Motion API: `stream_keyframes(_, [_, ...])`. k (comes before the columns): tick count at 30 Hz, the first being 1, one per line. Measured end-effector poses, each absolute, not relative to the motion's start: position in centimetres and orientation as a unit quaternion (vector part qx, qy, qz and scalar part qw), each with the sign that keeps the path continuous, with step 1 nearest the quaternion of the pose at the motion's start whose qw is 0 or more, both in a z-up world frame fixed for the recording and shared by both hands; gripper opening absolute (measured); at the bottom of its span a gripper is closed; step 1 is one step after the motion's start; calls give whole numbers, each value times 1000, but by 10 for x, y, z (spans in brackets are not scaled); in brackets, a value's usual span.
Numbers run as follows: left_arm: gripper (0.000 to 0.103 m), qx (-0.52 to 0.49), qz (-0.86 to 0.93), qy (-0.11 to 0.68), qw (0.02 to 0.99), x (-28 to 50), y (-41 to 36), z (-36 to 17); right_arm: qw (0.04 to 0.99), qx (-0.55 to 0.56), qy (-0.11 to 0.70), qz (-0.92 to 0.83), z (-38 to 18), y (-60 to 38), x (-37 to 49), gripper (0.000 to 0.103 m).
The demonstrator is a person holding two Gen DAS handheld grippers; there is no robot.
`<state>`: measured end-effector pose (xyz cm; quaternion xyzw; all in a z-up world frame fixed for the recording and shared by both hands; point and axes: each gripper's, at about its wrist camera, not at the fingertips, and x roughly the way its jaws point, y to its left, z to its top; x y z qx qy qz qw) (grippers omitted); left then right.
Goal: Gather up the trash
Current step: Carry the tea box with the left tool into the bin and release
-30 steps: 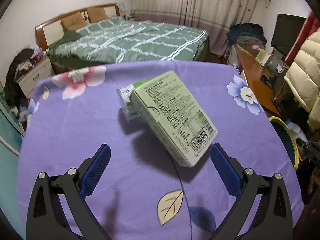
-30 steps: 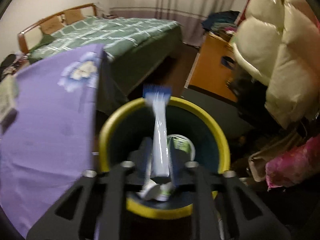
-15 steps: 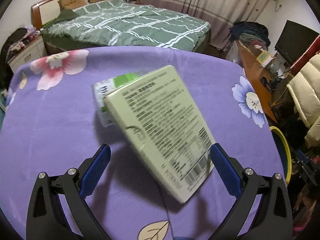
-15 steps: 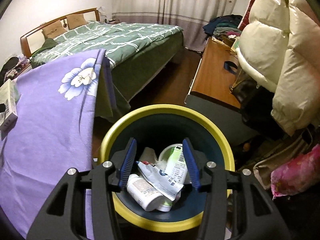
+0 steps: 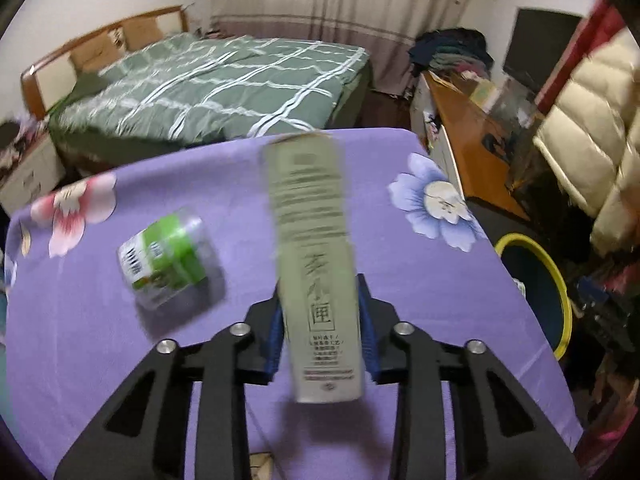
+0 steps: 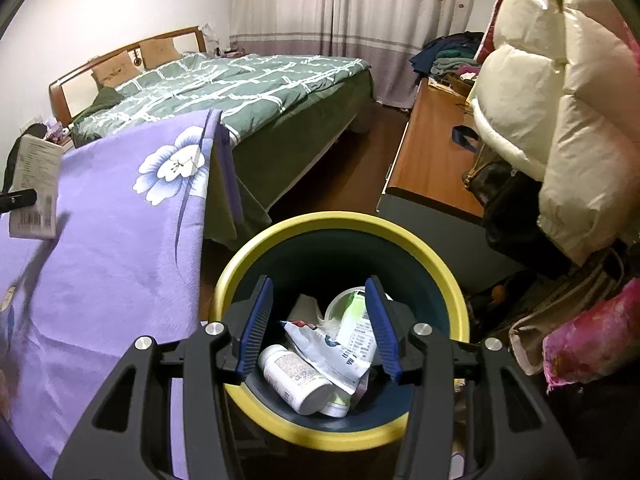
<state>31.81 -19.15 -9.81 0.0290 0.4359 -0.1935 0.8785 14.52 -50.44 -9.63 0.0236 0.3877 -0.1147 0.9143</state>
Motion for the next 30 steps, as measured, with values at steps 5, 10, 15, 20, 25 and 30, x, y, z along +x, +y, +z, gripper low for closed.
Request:
stream_keyframes(5, [30, 66, -230, 420, 875, 300, -234, -83, 918, 27, 375, -131, -88, -518, 125, 46])
stream_keyframes(10, [30, 88, -284, 405, 865, 280, -287, -66, 917, 34, 364, -157, -80, -539, 99, 46])
stream_keyframes(15, [30, 110, -350, 394, 843, 261, -364, -54, 916, 43, 360, -174, -75, -557, 76, 46])
stream_keyframes(20, [30, 126, -404, 402, 812, 243, -438, -63, 912, 43, 363, -187, -74, -568, 61, 46])
stream_keyframes(25, [31, 152, -415, 426, 789, 239, -491, -96, 906, 43, 371, -201, -78, -574, 53, 50])
stream_keyframes(30, [81, 173, -394, 425, 797, 235, -503, -116, 904, 42, 372, -205, -77, -576, 50, 54])
